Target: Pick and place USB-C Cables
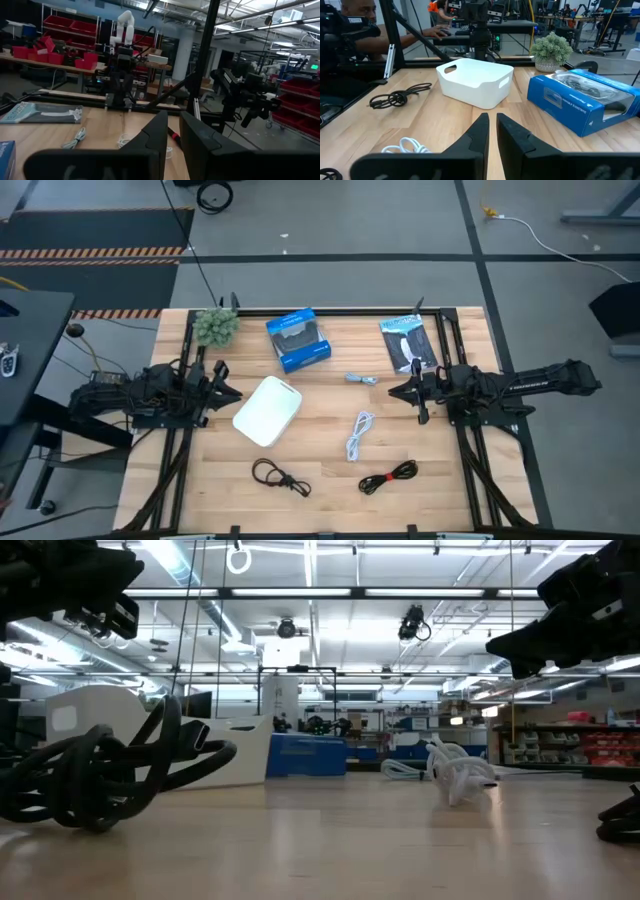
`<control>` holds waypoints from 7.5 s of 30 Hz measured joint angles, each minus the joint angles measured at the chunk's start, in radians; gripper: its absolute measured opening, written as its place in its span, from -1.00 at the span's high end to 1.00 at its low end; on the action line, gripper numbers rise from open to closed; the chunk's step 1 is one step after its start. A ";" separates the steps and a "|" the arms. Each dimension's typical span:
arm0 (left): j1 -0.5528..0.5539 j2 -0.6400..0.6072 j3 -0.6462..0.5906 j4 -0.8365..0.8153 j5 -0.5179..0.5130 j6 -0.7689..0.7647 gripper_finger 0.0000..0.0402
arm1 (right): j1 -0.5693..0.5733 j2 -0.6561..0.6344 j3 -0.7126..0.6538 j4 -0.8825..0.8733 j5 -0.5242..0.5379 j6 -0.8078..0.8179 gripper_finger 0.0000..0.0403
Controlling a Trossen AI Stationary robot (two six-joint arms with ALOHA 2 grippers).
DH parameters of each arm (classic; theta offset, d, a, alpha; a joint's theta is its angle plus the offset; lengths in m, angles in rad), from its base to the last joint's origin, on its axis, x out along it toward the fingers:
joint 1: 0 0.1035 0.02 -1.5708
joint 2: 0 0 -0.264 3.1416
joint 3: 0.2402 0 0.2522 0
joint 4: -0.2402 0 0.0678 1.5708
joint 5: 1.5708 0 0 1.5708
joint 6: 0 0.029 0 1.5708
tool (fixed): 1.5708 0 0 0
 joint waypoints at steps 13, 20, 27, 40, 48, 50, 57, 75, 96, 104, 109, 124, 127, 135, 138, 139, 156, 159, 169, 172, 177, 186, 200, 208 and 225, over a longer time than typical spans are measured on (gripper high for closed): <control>0.000 0.000 0.000 0.000 0.000 0.000 0.72 | 0.000 0.000 0.000 0.000 0.000 0.000 0.79; 0.000 0.000 0.000 0.000 0.000 0.000 0.72 | 0.000 0.000 0.000 0.000 0.000 0.000 0.79; 0.000 0.000 0.000 0.000 0.000 0.000 0.72 | 0.000 0.000 0.000 0.000 0.000 0.000 0.79; 0.000 0.000 0.000 0.000 0.000 0.000 0.72 | 0.000 0.000 0.000 0.000 0.000 0.000 0.79; 0.000 0.000 0.000 0.000 0.000 0.000 0.72 | 0.000 0.000 0.000 0.000 0.000 -0.001 0.79; 0.000 0.000 0.000 0.000 0.000 0.000 0.72 | -0.001 0.000 0.000 0.000 0.006 -0.045 0.79; 0.000 0.000 0.000 0.000 0.000 0.000 0.72 | -0.003 0.000 0.000 0.224 0.067 -0.239 0.79; 0.000 0.000 0.000 0.000 0.000 0.000 0.72 | -0.242 0.192 0.216 0.084 -0.024 0.163 0.79; 0.000 0.000 0.000 0.002 0.000 0.000 0.72 | -0.243 0.611 0.284 0.026 -0.151 0.178 0.79; 0.000 0.000 0.000 0.002 0.000 0.000 0.72 | -0.242 0.718 0.346 -0.114 -0.147 0.102 0.69; 0.000 0.000 0.000 0.002 0.000 0.000 0.72 | -0.226 0.799 0.402 -0.149 -0.084 0.056 0.54; 0.000 0.000 0.000 0.002 0.000 0.000 0.72 | -0.190 1.106 0.651 -0.380 0.108 -0.032 0.20; 0.000 0.000 0.000 0.002 0.000 0.000 0.72 | -0.212 1.160 0.696 -0.427 0.142 -0.053 0.20; 0.000 0.000 0.000 0.002 0.000 0.000 0.72 | -0.271 1.248 0.773 -0.519 0.148 -0.058 0.21; 0.000 0.000 0.000 0.002 0.000 0.000 0.72 | -0.279 1.251 0.776 -0.521 0.145 -0.057 0.28; 0.000 0.000 0.000 0.002 0.000 0.000 0.72 | -0.278 1.251 0.776 -0.515 0.142 -0.057 0.33; 0.000 0.000 0.000 0.002 0.000 0.000 0.72 | -0.202 1.250 0.806 -0.452 0.174 0.007 0.89; 0.000 0.000 0.000 0.002 0.000 0.000 0.72 | -0.148 1.250 0.862 -0.448 0.230 0.001 0.89; 0.000 0.000 0.000 0.002 0.000 0.000 0.72 | 0.012 1.250 1.065 -0.373 0.351 -0.114 0.89; 0.000 0.000 0.000 0.002 0.000 0.000 0.72 | 0.052 1.250 1.089 -0.304 0.350 -0.168 0.89; 0.000 0.000 0.000 0.002 0.000 0.000 0.72 | 0.110 1.250 1.107 -0.174 0.350 -0.210 0.89; 0.000 0.000 0.000 0.002 0.000 0.000 0.72 | 0.173 1.250 1.191 -0.137 0.348 -0.221 0.89; 0.000 0.000 0.000 0.002 0.000 0.000 0.72 | 0.167 1.265 1.419 -0.180 0.226 -0.248 0.89; 0.000 0.000 0.000 0.000 0.000 0.000 0.72 | 0.152 1.469 1.654 -0.318 0.158 -0.275 0.89; 0.000 0.000 0.000 0.001 0.000 0.000 0.72 | 0.113 1.796 1.825 -0.501 0.003 -0.490 0.88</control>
